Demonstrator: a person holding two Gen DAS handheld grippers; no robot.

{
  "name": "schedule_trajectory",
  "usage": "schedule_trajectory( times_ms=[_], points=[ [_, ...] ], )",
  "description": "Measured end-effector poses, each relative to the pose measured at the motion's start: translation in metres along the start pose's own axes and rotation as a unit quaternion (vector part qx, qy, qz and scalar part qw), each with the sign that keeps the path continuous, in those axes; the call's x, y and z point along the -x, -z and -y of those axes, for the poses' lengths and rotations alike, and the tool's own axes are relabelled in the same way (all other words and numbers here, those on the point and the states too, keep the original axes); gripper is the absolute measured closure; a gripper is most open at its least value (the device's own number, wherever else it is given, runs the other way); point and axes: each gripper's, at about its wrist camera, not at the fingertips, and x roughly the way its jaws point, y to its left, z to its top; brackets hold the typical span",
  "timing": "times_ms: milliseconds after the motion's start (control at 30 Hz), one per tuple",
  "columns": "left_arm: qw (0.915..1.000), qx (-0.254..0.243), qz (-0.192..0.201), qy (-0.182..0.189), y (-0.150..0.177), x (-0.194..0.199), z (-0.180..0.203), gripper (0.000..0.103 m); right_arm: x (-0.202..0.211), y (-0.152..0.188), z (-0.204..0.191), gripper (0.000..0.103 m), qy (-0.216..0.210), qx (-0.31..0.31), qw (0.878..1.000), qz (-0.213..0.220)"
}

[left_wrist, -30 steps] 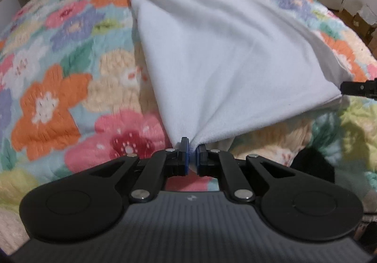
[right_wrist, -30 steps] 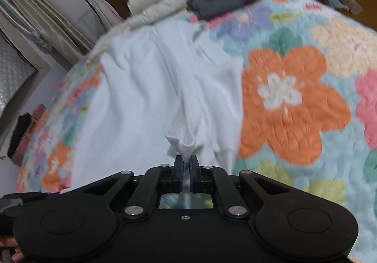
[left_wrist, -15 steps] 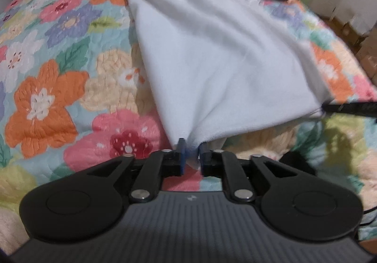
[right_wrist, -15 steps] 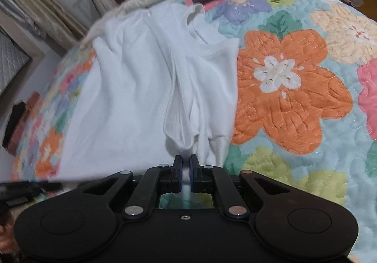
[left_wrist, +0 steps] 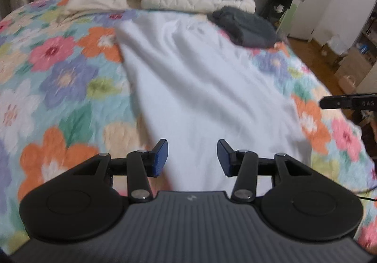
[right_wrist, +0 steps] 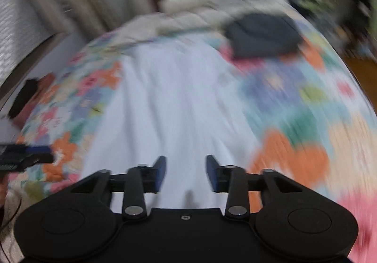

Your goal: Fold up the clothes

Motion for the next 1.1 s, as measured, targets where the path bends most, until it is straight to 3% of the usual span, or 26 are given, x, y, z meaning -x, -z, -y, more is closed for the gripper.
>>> schedule_trajectory(
  times_ms=[100,300,467,700,800,867,967,1033,1100],
  points=[
    [0.9998,0.0,0.018,0.009,-0.023,-0.022,-0.002,0.057,-0.037,-0.032,-0.012,0.047,-0.026,0.044,0.998,-0.02],
    [0.9995,0.003,0.016,0.026,-0.064,-0.08,-0.013,0.057,-0.12,-0.084,0.0,0.047,-0.038,0.017,0.997,-0.072],
    [0.9997,-0.002,0.02,0.017,-0.11,-0.127,-0.034,0.056,-0.159,-0.115,0.012,0.048,-0.04,0.013,0.994,-0.099],
    [0.9932,-0.102,0.047,-0.032,-0.185,-0.18,-0.056,0.05,-0.196,-0.162,0.011,0.047,-0.017,0.092,0.995,-0.039],
    [0.9859,-0.13,0.099,-0.036,-0.216,-0.194,-0.057,0.032,-0.208,-0.178,0.017,0.047,0.024,0.088,0.995,-0.027],
    [0.9865,-0.134,0.094,-0.008,-0.231,-0.207,-0.053,0.027,-0.208,-0.181,0.028,0.048,0.017,0.052,0.998,-0.018],
    [0.9864,-0.156,0.048,0.024,-0.24,-0.238,-0.037,0.026,-0.195,-0.173,0.038,0.048,0.011,0.035,0.999,-0.015],
    [0.9798,-0.199,0.008,0.013,-0.239,-0.262,-0.022,0.025,-0.184,-0.166,0.042,0.048,0.012,0.041,0.999,-0.015],
    [0.9713,-0.235,-0.016,-0.032,-0.234,-0.282,-0.011,0.023,-0.179,-0.161,0.046,0.048,0.01,0.043,0.999,-0.016]
  ],
)
